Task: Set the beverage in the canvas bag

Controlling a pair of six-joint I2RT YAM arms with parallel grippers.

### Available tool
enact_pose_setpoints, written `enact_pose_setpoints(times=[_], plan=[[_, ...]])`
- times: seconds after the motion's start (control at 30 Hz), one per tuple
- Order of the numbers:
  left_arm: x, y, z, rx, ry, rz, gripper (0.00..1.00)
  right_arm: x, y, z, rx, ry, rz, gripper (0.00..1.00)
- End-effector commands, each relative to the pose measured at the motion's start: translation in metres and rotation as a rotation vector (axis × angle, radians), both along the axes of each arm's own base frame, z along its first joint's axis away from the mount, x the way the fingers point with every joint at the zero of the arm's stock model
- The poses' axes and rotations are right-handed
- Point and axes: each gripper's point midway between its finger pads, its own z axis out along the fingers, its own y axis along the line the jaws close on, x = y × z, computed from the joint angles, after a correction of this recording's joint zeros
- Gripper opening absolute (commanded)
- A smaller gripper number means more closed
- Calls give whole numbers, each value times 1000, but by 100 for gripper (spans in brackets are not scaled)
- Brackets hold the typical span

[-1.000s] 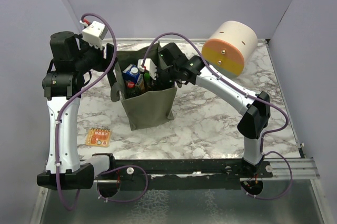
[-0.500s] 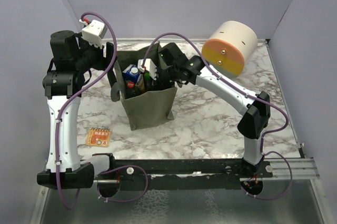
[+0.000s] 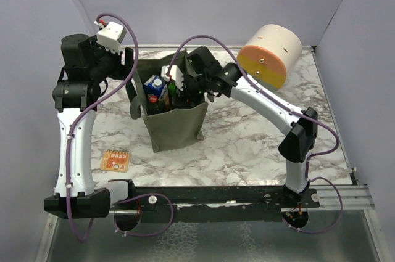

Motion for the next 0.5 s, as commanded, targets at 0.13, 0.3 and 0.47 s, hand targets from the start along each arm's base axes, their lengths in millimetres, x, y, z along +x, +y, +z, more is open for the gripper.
enact_pose_setpoints(times=[0.13,0.3,0.47], plan=[[14,7,6,16,-36,29,70,0,3,80,151,-112,-13,92],[23,14,7,50,-48,54,72,10,0,120,225,-188,-78,97],[31,19,9,63,-68,79,73,25,-20,157,281,-280,-186,98]])
